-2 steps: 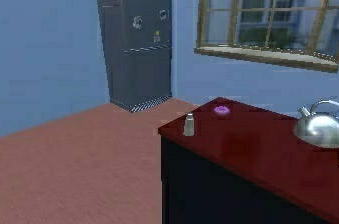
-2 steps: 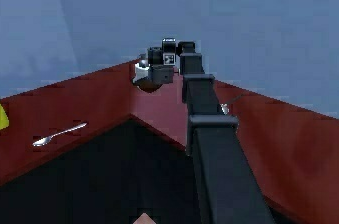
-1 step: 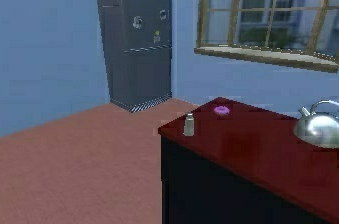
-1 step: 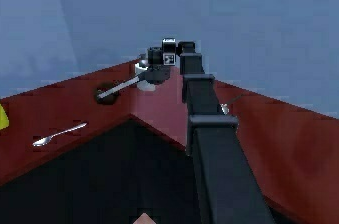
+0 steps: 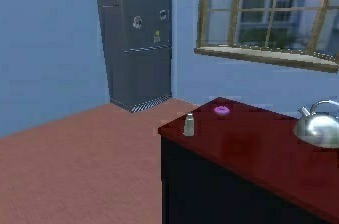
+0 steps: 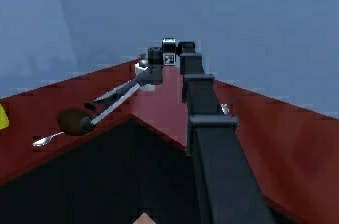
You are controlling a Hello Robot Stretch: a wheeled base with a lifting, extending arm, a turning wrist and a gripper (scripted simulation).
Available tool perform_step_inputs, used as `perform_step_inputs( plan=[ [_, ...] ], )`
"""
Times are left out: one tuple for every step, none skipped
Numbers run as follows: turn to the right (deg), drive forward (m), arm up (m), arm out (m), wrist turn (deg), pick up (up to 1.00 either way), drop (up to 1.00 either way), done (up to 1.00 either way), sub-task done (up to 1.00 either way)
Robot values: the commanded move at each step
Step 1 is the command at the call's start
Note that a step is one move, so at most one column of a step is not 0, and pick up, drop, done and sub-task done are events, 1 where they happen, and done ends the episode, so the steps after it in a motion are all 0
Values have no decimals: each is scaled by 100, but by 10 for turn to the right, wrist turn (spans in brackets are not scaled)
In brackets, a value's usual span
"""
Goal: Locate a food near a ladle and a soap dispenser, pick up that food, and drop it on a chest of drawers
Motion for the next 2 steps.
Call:
perform_step_inputs(
  plan=[
    [0,0,0,0,-240,0,0,0,0],
    [0,0,0,-42,0,0,0,0,0]
  ],
)
